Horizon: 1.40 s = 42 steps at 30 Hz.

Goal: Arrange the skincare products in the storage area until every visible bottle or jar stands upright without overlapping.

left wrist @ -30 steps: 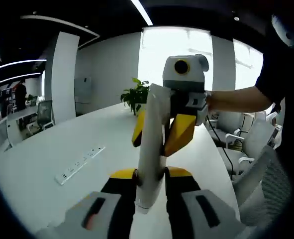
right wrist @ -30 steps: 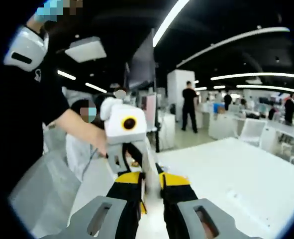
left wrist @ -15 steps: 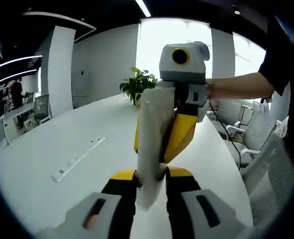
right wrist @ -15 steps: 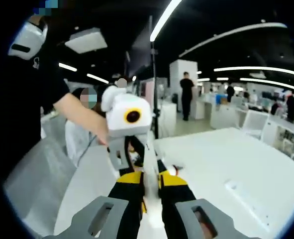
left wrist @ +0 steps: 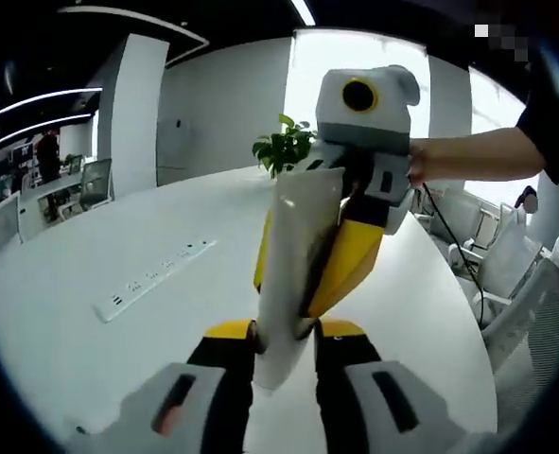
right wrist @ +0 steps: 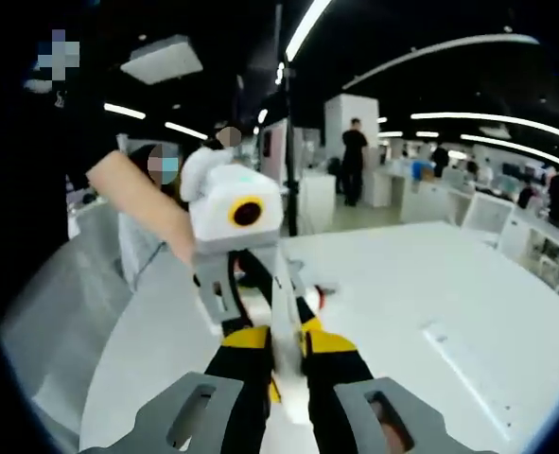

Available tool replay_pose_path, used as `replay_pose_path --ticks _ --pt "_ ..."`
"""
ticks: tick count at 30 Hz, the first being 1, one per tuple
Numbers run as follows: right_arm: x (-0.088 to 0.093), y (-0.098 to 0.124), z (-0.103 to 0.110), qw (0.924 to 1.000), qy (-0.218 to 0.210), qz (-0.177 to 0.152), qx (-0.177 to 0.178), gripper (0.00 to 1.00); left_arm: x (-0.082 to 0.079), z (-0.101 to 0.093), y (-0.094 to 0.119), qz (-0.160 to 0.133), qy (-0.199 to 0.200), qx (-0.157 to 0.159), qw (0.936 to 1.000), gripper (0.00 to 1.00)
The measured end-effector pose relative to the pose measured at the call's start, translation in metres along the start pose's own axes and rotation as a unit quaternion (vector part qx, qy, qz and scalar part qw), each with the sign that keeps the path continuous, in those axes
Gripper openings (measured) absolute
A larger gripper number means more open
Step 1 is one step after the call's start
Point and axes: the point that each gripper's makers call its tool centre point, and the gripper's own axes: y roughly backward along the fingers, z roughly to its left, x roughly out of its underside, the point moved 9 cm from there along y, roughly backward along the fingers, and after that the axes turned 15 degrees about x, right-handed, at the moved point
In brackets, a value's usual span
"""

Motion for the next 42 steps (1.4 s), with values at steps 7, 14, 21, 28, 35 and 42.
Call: replay_pose_path --ticks 7,14,21,28,35,42 --pt "0.01 -0.011 -0.006 0.9999 -0.006 0.011 0.002 0.06 0.011 0.011 -0.004 0.0 0.028 0.004 0.9996 0.23" --pt "0.013 -0.013 -0.011 0.9996 -0.027 0.0 -0.004 0.05 0.012 0.013 -0.002 -0.011 0.05 0.004 0.9987 0.24" --pt "0.014 -0.011 -0.016 0.9995 -0.031 -0.002 -0.002 0.05 0.001 0.011 0.004 -0.043 0.05 0.005 0.9978 0.35" --pt "0.015 -0.012 -0.018 0.9996 -0.029 -0.003 -0.004 0.05 0.013 0.001 0.016 -0.023 0.05 -0.001 0.9985 0.52" --pt "0.015 -0.013 -0.02 0.9996 -0.029 -0.001 -0.007 0.05 0.021 -0.017 0.03 -0.022 0.058 -0.005 0.9981 0.66" --pt "0.016 -0.013 -0.021 0.9996 -0.027 0.0 -0.008 0.05 0.025 -0.039 0.049 -0.023 0.06 -0.016 0.9978 0.76"
